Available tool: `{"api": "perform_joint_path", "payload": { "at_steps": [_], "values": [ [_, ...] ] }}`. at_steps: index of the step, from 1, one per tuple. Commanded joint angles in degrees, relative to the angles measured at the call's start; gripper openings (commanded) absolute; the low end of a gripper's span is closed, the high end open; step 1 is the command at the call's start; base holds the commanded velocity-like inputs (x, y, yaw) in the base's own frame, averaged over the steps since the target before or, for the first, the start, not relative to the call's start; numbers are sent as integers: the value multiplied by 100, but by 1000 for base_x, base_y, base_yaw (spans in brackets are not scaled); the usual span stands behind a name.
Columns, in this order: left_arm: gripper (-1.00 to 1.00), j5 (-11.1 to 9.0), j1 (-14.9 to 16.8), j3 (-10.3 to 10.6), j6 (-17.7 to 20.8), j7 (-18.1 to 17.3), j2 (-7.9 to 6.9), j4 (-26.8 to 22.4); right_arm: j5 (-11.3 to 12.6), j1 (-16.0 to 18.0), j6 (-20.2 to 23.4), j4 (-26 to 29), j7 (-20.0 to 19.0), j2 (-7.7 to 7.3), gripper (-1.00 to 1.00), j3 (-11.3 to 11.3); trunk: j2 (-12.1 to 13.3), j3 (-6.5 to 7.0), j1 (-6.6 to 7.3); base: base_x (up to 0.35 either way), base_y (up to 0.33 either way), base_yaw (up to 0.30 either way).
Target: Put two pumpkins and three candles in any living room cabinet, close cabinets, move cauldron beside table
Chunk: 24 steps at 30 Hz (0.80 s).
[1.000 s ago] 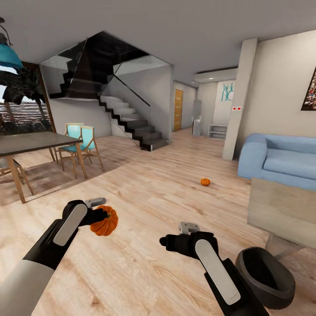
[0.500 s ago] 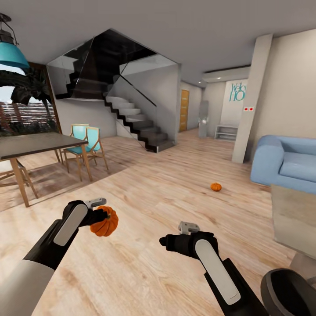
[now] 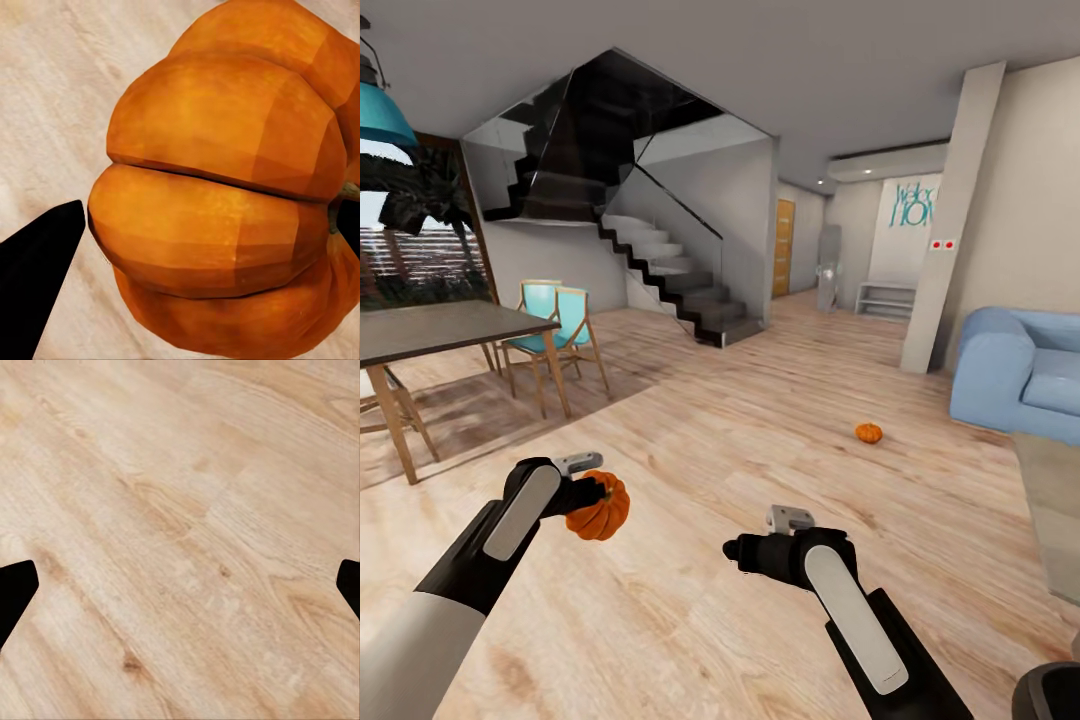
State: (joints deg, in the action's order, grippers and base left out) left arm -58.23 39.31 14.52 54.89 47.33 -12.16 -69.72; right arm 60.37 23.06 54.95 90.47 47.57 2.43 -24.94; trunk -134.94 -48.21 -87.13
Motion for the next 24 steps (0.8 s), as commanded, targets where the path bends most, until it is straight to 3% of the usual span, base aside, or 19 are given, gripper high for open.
{"api": "perform_joint_path", "payload": {
  "at_steps": [1,24],
  "values": [
    [-100,-39,7,16,-1,71,-6,-6,48,6,16,5,60,1,100,-2,-3,-12,-2,323,76,0],
    [-100,-14,7,25,2,88,3,125,50,6,7,5,60,-2,100,-2,-3,-25,-2,337,7,0]
  ]
}}
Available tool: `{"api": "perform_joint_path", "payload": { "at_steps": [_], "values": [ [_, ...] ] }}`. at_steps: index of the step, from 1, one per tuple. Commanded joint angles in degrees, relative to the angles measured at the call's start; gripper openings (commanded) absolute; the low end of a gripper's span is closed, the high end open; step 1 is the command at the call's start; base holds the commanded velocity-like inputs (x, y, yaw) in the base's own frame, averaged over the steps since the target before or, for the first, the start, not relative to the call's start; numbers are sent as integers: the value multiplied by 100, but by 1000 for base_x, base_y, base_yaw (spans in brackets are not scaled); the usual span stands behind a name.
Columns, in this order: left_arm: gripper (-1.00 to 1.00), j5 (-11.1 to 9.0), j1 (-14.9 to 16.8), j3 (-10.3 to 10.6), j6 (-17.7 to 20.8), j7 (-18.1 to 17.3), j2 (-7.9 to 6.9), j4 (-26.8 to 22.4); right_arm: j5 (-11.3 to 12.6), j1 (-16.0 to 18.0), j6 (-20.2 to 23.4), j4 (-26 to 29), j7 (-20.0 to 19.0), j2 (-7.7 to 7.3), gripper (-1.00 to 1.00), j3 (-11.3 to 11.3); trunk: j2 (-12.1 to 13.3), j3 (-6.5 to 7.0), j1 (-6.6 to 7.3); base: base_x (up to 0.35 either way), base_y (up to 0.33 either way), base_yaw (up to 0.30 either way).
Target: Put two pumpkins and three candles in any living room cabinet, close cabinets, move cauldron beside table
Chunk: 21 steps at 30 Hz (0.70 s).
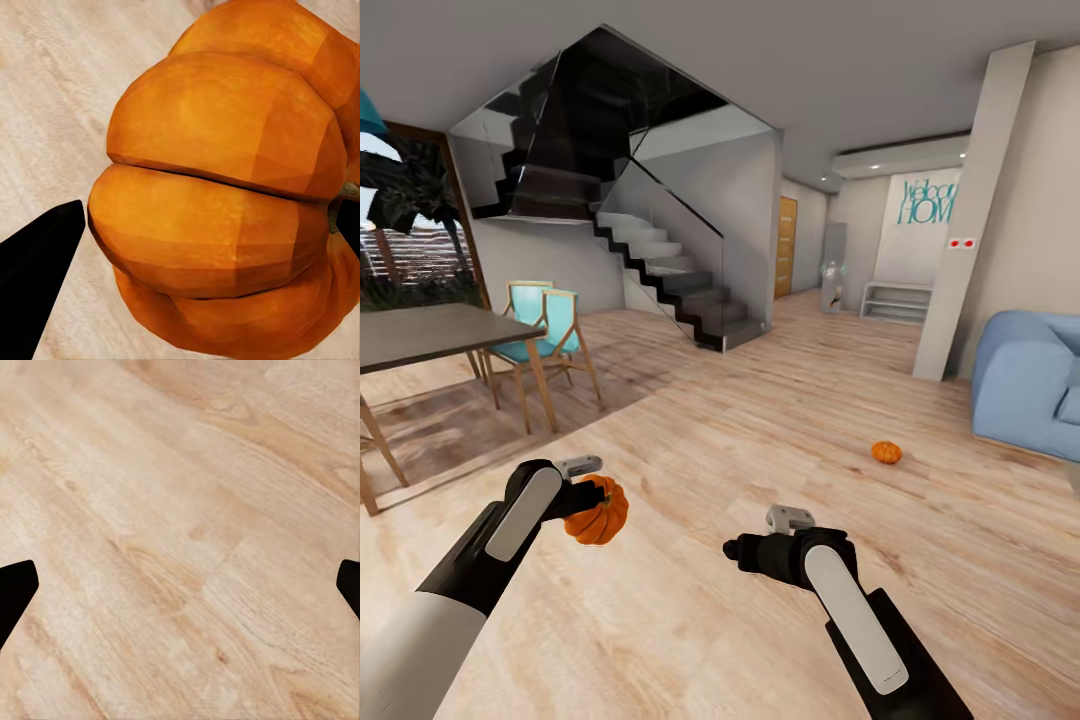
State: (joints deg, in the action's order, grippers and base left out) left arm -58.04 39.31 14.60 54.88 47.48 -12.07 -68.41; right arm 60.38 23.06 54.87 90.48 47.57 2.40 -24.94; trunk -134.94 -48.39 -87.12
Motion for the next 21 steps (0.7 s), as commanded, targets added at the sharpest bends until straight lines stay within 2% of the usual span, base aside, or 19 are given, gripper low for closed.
{"api": "perform_joint_path", "payload": {
  "at_steps": [1,12,21],
  "values": [
    [-100,-33,7,16,4,72,-6,-6,50,5,15,5,60,2,100,-2,-3,-6,-2,331,45,0],
    [-100,-20,7,17,6,69,-6,57,49,5,15,5,60,2,100,-2,-3,-6,-2,303,123,0],
    [-100,5,7,22,5,69,-6,71,52,5,15,5,60,1,100,-2,-3,-6,-2,327,25,0]
  ]
}}
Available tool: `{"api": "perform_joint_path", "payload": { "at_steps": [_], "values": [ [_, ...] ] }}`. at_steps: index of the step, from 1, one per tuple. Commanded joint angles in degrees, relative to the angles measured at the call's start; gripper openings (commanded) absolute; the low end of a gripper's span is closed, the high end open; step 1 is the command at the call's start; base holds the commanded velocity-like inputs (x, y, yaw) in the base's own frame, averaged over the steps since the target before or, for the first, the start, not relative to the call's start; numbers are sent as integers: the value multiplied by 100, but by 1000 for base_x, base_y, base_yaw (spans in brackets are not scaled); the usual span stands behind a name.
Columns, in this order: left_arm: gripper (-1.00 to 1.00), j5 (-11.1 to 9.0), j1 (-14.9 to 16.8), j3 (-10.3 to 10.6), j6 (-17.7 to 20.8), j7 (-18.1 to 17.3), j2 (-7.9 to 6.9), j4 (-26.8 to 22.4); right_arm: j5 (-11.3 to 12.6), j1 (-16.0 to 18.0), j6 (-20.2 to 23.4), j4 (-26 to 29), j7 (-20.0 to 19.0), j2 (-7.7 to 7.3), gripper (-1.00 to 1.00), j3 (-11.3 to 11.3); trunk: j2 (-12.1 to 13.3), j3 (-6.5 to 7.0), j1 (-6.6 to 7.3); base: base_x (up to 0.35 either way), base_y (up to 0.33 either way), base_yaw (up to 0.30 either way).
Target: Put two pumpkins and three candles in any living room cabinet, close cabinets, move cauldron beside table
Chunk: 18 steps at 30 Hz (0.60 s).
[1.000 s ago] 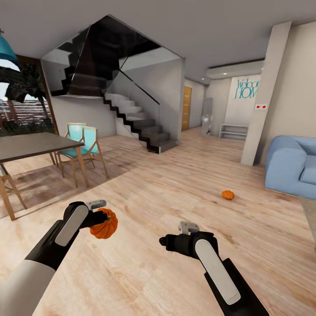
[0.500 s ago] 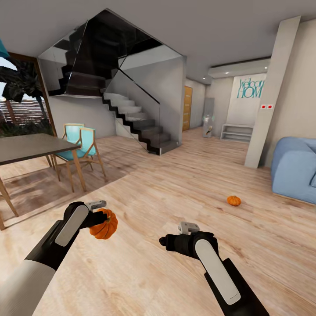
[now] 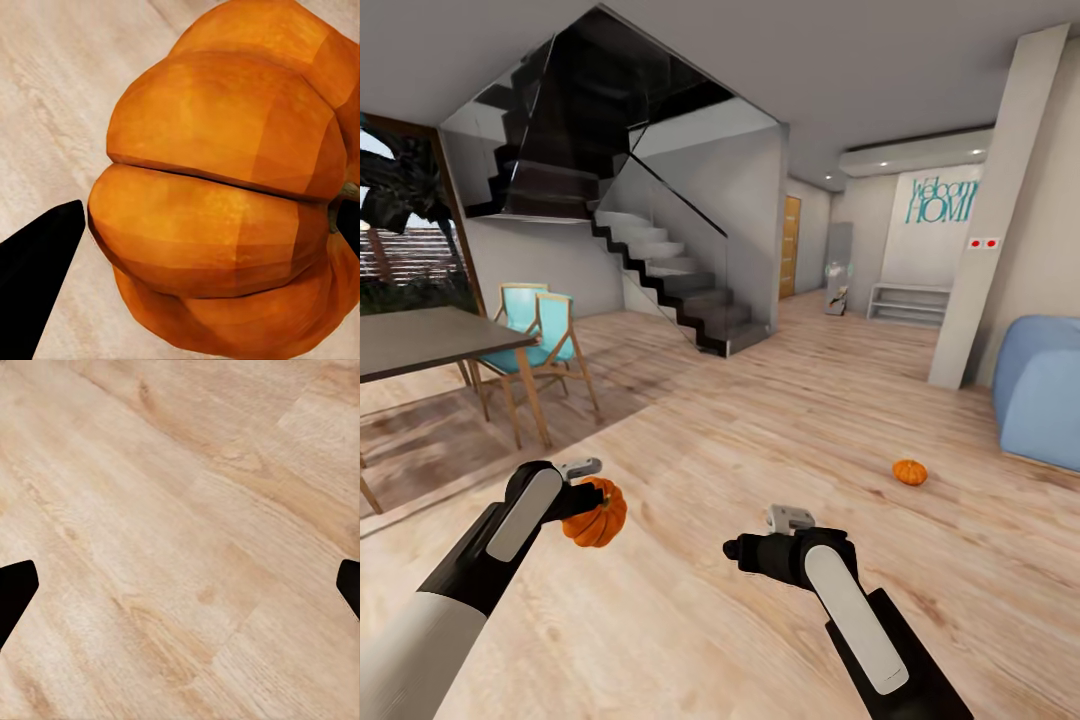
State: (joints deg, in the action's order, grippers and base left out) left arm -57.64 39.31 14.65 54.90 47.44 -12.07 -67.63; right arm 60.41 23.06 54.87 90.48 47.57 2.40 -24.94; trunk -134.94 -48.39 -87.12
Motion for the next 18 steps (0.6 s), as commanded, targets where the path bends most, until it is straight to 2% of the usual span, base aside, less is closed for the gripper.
{"api": "perform_joint_path", "payload": {
  "at_steps": [1,7,18],
  "values": [
    [-100,-31,7,18,2,72,-6,-6,50,5,15,5,60,0,100,-1,-3,-6,-2,335,2,0],
    [-100,-33,7,19,-4,73,-6,-4,54,5,9,5,60,-2,100,6,-3,-6,-2,337,1,-51],
    [-100,-26,7,17,-5,72,-6,-5,53,5,6,5,60,-3,100,6,-3,-6,-2,338,0,-264]
  ]
}}
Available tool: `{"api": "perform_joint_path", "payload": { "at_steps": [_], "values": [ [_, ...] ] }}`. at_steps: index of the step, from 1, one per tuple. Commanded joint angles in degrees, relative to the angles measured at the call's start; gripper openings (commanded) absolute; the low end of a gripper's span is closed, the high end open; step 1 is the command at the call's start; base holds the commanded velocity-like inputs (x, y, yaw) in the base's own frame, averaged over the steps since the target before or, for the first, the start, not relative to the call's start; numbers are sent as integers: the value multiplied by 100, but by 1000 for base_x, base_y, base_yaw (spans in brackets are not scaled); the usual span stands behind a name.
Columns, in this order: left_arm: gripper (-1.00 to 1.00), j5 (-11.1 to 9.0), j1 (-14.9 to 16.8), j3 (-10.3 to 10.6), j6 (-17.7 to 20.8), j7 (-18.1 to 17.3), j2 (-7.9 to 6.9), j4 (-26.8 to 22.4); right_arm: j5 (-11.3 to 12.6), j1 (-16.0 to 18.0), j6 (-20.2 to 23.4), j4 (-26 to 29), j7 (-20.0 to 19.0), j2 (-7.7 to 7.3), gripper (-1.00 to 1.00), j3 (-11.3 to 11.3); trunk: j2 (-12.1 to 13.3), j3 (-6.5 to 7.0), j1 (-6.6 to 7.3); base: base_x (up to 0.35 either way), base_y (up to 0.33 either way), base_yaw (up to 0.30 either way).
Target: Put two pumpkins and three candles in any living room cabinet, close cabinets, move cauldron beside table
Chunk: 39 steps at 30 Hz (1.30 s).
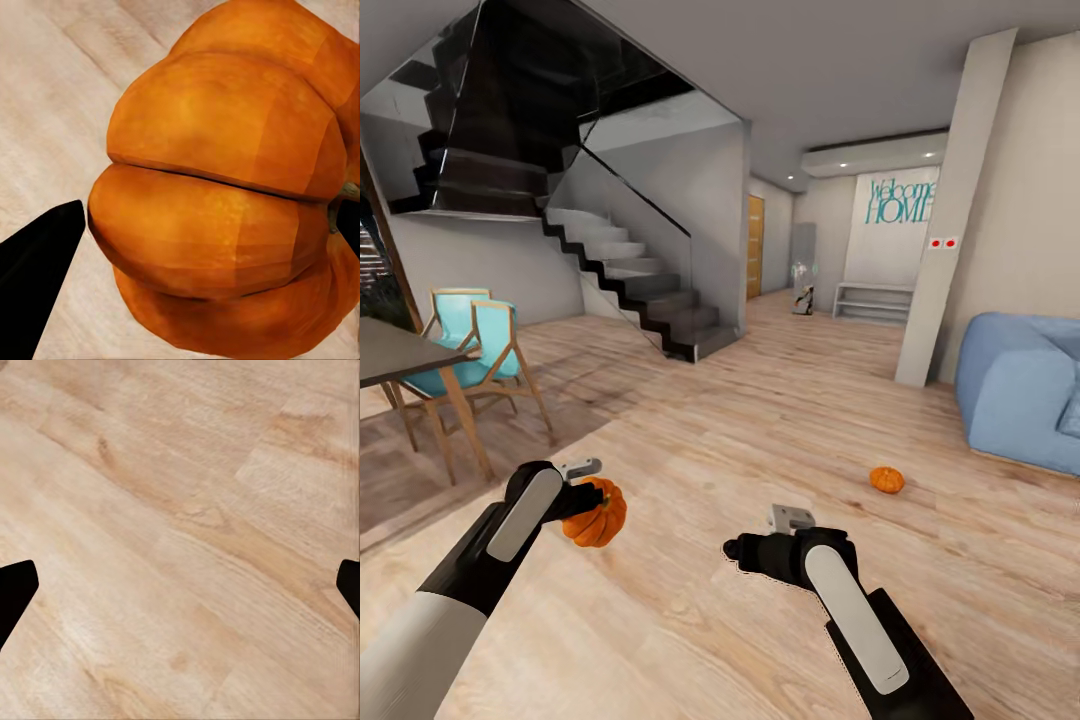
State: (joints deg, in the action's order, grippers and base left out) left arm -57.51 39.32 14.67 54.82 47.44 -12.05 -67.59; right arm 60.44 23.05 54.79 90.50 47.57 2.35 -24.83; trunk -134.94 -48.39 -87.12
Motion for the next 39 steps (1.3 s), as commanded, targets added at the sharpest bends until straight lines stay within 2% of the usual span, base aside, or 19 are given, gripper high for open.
{"api": "perform_joint_path", "payload": {
  "at_steps": [1,39],
  "values": [
    [-100,-42,5,15,2,72,-8,-9,54,7,14,3,60,3,100,-4,-3,-6,-2,338,0,-290],
    [-100,-16,5,27,-4,72,-5,-16,94,7,14,-6,51,-4,100,48,-3,-6,-2,338,17,-291]
  ]
}}
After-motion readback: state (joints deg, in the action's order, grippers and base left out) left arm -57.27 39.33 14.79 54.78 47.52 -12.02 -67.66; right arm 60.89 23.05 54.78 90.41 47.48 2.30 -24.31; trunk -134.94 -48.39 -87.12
